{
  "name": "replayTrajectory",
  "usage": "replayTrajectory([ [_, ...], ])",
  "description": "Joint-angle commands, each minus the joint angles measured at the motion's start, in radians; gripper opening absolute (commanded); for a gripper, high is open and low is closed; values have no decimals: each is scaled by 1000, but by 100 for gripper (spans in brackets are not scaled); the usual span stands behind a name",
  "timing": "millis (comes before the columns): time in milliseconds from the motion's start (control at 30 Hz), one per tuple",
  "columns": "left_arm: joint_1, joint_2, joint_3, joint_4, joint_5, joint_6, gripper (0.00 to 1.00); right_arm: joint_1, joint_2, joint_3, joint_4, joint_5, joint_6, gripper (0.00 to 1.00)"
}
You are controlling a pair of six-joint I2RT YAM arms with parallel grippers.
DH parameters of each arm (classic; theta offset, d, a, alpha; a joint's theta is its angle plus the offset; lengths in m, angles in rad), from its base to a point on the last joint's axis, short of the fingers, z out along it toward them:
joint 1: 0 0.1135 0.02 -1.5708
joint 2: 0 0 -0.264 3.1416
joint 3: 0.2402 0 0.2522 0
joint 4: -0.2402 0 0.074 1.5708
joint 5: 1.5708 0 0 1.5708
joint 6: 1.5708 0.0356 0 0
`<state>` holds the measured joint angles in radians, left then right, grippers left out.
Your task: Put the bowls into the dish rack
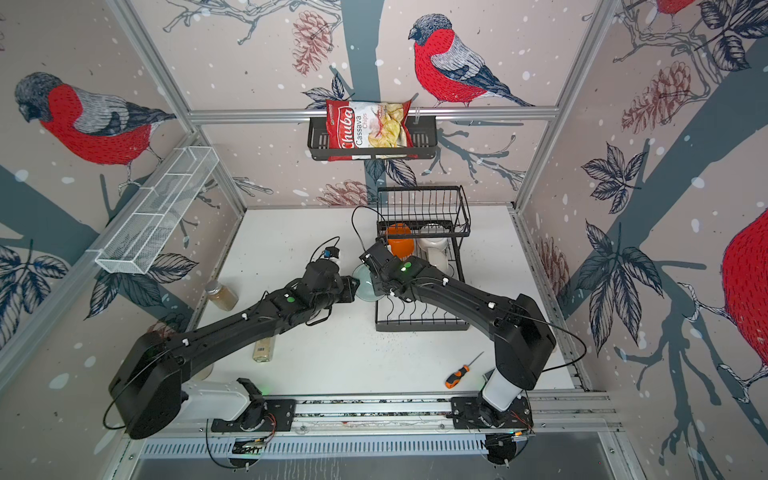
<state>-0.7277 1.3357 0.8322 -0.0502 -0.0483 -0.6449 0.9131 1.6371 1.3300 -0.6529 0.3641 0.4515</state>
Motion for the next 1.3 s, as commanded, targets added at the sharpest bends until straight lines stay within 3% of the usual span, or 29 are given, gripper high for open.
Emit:
replayTrajectory([
  [0,3,-11,4,72,27,27,38,3,-3,17,-29,103,38,0],
  [200,4,-33,1,90,27,49,59,3,0,29,-98,205,64,0],
  [333,8,-46,-5,94,24,57,67,3,5,33,-157,293,98,0],
  [600,25,-80,-48,109,20,59,70,3,32,32,-273,459,184,0],
  [1267,42,-116,-82,98,8,68,71,-41,115,-15,-189,556,185,0],
])
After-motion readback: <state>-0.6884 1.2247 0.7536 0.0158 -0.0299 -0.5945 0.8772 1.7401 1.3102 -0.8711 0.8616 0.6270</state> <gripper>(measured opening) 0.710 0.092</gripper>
